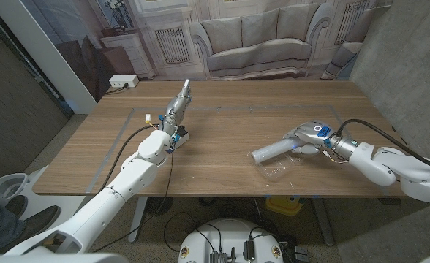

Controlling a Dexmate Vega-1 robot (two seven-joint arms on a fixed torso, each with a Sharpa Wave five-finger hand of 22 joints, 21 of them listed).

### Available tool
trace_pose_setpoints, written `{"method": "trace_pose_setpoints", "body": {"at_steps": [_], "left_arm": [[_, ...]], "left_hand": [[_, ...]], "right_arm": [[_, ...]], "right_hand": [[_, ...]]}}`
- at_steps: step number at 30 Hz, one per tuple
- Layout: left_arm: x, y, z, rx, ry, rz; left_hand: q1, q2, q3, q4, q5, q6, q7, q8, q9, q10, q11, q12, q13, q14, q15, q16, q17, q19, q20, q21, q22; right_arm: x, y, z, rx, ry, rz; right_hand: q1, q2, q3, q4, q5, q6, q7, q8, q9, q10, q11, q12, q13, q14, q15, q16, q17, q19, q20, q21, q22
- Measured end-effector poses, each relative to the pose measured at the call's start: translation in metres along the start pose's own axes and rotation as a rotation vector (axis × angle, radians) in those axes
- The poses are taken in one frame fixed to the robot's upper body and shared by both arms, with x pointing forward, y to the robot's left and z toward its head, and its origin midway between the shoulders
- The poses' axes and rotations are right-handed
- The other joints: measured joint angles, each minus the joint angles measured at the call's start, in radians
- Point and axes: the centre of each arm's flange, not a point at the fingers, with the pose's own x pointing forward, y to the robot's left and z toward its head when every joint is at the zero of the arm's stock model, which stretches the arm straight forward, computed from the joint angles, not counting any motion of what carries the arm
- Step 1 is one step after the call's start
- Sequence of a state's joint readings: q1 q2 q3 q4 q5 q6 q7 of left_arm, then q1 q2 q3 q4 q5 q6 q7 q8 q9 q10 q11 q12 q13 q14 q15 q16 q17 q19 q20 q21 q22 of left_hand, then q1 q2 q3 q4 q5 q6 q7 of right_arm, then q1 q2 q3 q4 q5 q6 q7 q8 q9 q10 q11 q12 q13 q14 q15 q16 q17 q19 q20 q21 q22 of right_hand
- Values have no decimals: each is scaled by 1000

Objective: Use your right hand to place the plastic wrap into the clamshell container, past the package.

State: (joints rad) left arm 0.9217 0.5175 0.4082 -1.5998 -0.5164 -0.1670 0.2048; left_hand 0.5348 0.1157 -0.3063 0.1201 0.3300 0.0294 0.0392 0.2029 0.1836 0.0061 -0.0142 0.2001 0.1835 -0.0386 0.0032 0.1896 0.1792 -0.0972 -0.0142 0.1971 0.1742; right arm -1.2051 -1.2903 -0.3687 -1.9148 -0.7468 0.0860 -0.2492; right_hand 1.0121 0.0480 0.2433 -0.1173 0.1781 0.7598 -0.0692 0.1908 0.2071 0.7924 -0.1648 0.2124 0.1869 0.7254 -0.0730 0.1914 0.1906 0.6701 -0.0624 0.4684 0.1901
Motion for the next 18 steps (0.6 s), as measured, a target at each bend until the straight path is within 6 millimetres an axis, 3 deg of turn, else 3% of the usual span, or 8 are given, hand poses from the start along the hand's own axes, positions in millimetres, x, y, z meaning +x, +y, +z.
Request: {"method": "trace_pose_setpoints", "body": {"at_steps": [1,7,18], "left_arm": [[0,0,0,0,0,0],[1,0,0,0,-2,1],[1,0,1,-1,-4,0]], "left_hand": [[0,0,0,0,0,0,0,0,0,0,0,0,0,0,0,0,0,0,0,0,0],[0,0,0,0,0,0,0,0,0,0,0,0,0,0,0,0,0,0,0,0,0],[0,0,0,0,0,0,0,0,0,0,0,0,0,0,0,0,0,0,0,0,0]], "right_arm": [[0,1,0,-1,2,5],[2,3,0,-1,11,22],[4,5,0,-10,34,66]], "right_hand": [[-4,-4,17,17,0,-1,-6,0,1,-4,-3,0,2,-1,1,0,0,-1,0,0,0],[-19,-18,18,32,0,-10,-16,-2,3,-36,0,-12,4,-34,5,-7,0,-20,1,-13,-4],[-77,-25,5,53,15,-56,-62,-6,2,-112,8,-23,4,-103,14,-8,3,-63,6,-45,-4]]}}
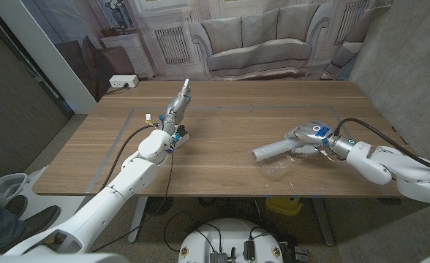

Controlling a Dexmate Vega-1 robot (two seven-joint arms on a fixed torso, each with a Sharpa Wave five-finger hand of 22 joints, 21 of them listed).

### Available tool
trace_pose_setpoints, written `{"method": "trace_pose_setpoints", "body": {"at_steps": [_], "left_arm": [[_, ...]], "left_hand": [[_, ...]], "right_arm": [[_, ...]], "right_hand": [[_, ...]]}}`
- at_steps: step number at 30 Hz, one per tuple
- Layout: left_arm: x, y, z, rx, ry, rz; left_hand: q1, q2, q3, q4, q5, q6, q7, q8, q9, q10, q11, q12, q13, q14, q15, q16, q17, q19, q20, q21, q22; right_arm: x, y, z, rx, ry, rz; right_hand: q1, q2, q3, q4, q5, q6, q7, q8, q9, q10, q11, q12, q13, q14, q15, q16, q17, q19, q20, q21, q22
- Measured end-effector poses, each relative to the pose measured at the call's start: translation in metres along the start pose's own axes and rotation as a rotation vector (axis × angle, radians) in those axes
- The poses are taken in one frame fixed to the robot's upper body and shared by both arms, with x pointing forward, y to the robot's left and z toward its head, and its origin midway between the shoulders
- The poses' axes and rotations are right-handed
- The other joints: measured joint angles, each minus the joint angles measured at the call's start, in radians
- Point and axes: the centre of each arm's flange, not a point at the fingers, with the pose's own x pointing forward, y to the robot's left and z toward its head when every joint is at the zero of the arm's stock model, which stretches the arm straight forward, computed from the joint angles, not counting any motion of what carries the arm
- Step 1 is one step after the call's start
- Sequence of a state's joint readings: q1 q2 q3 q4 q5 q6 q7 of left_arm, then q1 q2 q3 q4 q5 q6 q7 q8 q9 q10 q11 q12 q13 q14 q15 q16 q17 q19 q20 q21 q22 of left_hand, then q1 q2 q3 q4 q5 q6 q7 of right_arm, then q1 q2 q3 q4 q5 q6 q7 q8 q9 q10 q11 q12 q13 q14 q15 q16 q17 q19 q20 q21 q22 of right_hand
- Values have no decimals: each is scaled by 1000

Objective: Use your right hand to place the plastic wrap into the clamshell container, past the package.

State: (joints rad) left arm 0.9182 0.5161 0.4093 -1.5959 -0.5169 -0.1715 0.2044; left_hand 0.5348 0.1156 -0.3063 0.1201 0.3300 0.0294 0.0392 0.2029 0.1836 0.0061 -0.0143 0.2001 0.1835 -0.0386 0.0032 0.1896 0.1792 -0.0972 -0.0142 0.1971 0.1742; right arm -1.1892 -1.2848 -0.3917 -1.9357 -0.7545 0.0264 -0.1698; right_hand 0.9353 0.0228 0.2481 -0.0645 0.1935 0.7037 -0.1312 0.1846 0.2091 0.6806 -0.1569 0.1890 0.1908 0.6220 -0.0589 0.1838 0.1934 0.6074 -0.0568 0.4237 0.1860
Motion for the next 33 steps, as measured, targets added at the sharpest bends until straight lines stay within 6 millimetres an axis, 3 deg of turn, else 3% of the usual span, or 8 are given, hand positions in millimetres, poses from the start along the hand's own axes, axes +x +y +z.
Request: {"method": "trace_pose_setpoints", "body": {"at_steps": [11,14,23,33], "left_arm": [[-1,-1,-1,-1,0,-4],[-1,-1,-1,-2,0,-6],[-1,-1,-1,-2,1,-12],[-1,4,-1,-2,3,-13]], "left_hand": [[0,0,0,0,0,0,0,0,0,0,0,0,0,0,0,0,0,0,0,0,0],[0,0,0,0,0,0,0,0,0,0,0,0,0,0,0,0,0,0,0,0,0],[0,0,0,0,0,0,0,0,0,0,0,0,0,0,0,0,0,0,0,0,0],[0,0,0,0,-5,0,0,0,0,0,0,0,0,0,0,0,0,0,0,0,0]], "right_arm": [[-1,1,5,-4,11,26],[-1,1,8,-2,5,24],[0,1,9,-5,19,49],[2,-1,7,-8,45,83]], "right_hand": [[-29,-10,-19,2,15,-73,-70,-11,0,-94,19,0,3,-73,8,0,5,-43,4,-32,0],[-43,-7,-19,2,15,-110,-65,-11,-2,-119,22,0,3,-86,7,0,5,-53,4,-39,0],[-78,-42,-50,8,35,-229,-53,-11,-6,-205,44,0,7,-163,12,0,5,-98,9,-76,0],[-94,-53,-63,14,46,-273,-47,-11,-6,-237,59,0,7,-189,14,0,5,-116,9,-91,0]]}}
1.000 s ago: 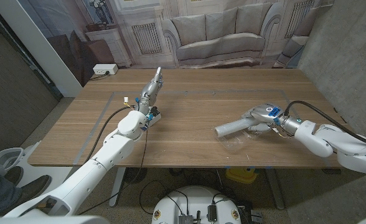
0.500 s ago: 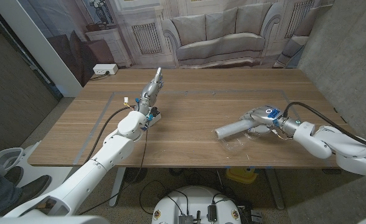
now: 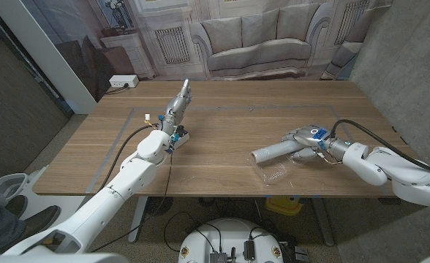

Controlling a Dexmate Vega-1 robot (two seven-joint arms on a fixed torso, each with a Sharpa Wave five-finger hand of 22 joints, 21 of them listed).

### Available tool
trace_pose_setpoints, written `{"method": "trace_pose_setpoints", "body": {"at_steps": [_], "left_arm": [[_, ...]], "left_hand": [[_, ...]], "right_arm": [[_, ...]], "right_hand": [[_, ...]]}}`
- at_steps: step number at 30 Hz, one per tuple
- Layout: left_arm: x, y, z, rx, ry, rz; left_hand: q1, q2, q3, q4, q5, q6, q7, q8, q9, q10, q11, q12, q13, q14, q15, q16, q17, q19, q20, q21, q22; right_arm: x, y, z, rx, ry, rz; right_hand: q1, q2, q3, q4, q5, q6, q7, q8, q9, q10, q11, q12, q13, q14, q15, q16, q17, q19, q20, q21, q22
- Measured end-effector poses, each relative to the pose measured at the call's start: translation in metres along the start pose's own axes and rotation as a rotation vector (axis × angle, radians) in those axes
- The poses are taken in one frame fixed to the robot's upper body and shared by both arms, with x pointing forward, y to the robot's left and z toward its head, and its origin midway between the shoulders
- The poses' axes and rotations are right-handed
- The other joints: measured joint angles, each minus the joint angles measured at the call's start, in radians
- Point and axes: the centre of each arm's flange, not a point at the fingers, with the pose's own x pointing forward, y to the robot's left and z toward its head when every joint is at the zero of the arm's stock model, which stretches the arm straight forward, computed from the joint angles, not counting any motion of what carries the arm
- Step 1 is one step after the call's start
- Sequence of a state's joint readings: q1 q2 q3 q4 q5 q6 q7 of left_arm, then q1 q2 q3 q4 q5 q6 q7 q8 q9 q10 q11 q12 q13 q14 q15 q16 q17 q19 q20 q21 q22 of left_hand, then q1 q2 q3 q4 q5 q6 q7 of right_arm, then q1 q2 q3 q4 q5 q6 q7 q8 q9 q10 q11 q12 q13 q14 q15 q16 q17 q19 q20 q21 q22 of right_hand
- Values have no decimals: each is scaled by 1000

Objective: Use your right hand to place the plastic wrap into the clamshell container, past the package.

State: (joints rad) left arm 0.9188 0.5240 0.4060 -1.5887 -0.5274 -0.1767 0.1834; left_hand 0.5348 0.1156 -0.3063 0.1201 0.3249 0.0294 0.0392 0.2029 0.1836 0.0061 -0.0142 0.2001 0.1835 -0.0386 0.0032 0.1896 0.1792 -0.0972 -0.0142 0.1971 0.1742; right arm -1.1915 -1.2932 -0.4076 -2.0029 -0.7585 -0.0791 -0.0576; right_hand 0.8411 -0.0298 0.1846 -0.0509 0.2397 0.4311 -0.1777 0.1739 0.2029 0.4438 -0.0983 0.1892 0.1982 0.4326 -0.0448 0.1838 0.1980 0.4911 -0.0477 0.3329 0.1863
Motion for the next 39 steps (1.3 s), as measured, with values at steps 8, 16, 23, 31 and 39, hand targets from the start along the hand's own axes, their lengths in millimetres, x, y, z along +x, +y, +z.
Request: {"method": "trace_pose_setpoints", "body": {"at_steps": [8,16,23,31,39], "left_arm": [[1,2,-1,0,2,1],[2,5,-3,-5,1,-5],[4,6,-4,-9,1,-8],[6,8,-6,-16,-2,-14],[8,8,-8,-19,-2,-20]], "left_hand": [[0,0,0,0,0,0,0,0,0,0,0,0,0,0,0,0,0,0,0,0,0],[0,0,0,0,0,0,0,0,0,0,0,0,0,0,0,0,0,0,0,0,0],[0,0,0,0,0,0,0,0,0,0,0,0,0,0,0,0,0,0,0,0,0],[0,0,0,0,0,0,0,0,0,0,0,0,0,0,0,0,0,0,0,0,0],[0,0,0,0,0,0,0,0,0,0,0,0,0,0,0,0,0,-6,6,0,0]], "right_arm": [[0,-2,0,2,9,5],[-1,-10,2,0,10,-2],[-2,-13,3,6,14,5],[-4,-17,4,7,19,16],[-5,-19,4,5,30,29]], "right_hand": [[-17,-9,-12,4,4,-17,8,0,0,-10,3,0,0,-9,-2,0,0,-3,0,-6,0],[-33,-17,-19,11,12,-26,6,0,0,-18,4,0,0,-14,3,0,0,-3,0,-12,0],[-60,-38,-40,18,19,-43,8,4,0,-33,8,0,0,-30,-2,0,0,-18,3,-19,0],[-83,-54,-58,27,38,-76,17,4,0,-55,20,0,4,-56,1,0,0,-37,2,-34,-5],[-96,-57,-67,35,52,-101,17,4,0,-71,21,0,4,-68,0,0,0,-48,2,-49,-2]]}}
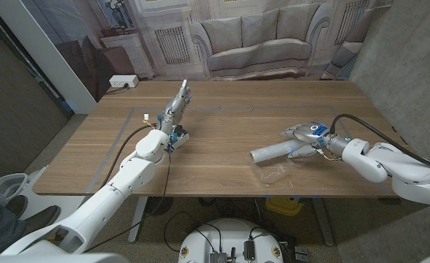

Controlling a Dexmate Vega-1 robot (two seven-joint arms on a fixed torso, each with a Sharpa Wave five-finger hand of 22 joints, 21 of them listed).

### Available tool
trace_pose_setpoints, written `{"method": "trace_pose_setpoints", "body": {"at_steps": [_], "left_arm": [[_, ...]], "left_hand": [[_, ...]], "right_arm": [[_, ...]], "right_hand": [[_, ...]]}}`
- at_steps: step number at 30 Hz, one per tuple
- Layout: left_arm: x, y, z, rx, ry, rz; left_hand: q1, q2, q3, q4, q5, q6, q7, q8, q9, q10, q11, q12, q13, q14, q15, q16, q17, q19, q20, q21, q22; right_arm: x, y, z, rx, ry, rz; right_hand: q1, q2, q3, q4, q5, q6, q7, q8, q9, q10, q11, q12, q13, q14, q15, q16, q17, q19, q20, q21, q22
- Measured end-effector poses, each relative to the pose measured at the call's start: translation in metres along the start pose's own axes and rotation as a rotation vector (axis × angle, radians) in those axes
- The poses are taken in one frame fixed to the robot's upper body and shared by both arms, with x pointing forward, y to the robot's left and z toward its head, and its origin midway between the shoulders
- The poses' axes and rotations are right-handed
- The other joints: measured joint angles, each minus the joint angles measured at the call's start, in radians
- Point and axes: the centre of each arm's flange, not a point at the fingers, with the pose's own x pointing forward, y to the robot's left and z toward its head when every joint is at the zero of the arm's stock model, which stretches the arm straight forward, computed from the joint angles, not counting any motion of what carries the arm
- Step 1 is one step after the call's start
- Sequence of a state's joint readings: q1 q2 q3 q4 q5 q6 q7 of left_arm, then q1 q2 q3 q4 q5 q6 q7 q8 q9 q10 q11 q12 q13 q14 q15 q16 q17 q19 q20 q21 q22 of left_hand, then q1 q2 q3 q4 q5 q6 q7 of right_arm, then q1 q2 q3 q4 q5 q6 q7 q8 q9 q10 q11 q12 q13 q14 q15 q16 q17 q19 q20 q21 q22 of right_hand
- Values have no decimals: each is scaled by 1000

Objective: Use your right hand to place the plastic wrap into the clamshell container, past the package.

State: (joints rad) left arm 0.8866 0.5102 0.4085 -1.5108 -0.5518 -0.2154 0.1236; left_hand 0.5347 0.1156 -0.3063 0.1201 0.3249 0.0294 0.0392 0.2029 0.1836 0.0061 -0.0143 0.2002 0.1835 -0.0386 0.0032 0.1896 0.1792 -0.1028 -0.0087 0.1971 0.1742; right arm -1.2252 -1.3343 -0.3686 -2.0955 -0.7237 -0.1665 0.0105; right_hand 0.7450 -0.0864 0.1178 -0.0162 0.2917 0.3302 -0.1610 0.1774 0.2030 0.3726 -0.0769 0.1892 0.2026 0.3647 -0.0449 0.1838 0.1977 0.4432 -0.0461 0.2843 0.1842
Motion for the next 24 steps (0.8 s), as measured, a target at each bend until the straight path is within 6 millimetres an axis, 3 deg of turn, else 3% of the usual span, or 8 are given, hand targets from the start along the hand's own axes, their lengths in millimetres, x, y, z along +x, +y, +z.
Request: {"method": "trace_pose_setpoints", "body": {"at_steps": [24], "left_arm": [[3,0,-4,-9,4,-10]], "left_hand": [[0,0,0,0,0,0,0,0,0,0,0,0,0,0,0,0,0,0,0,0,0]], "right_arm": [[-12,-1,0,5,35,25]], "right_hand": [[-6,-7,-7,1,27,-5,5,4,0,-5,5,8,0,-3,4,0,0,-9,2,-8,0]]}}
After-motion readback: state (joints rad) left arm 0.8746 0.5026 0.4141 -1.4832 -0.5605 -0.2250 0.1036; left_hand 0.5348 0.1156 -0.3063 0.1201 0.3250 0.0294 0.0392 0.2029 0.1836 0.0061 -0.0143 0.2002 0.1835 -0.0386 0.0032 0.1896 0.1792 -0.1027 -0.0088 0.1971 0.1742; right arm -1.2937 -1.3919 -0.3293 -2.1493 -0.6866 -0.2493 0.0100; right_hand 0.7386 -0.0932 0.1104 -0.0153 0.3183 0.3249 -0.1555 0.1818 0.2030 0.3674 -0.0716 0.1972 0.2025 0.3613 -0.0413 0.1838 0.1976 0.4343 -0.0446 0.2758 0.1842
